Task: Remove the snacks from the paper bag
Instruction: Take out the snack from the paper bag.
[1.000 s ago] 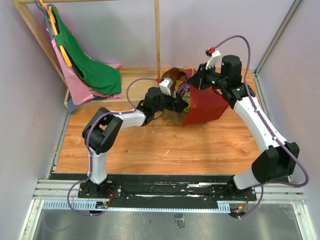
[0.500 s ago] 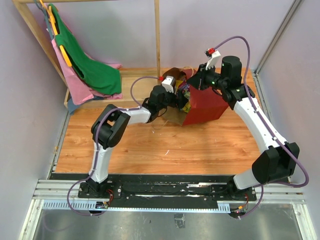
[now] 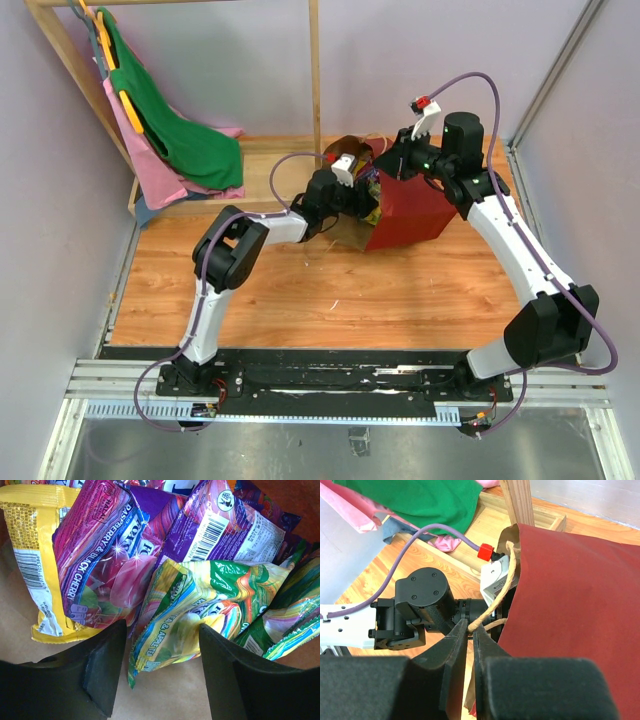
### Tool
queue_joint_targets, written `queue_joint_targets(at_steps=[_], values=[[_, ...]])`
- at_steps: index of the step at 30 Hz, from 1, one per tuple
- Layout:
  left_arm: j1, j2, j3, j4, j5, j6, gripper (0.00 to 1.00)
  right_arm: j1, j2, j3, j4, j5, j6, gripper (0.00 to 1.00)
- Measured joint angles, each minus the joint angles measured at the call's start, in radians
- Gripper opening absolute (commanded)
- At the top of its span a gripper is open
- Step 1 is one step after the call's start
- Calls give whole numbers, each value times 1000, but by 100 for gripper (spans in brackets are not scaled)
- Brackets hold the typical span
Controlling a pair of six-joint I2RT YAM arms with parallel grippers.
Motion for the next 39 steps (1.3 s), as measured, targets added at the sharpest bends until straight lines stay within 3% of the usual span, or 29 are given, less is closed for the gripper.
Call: queue_joint_targets(at_steps=[3,7,11,12,26,39], values=[[0,7,18,-16,8,3,56,0,0,0,4,0,0,10],[0,8,19,-26,13,14,40,0,0,0,13,0,0,11],[2,7,19,-41,16,35,3,0,0,0,17,0,0,11],[2,7,19,-47,16,41,1,0,0,0,17,0,0,11],[1,-169,-132,-127,-5,112,0,0,-4,-13,27,0,0,11],[1,-602,-455,-138,-63,115,0,0,-32,-27,29,11,0,11]])
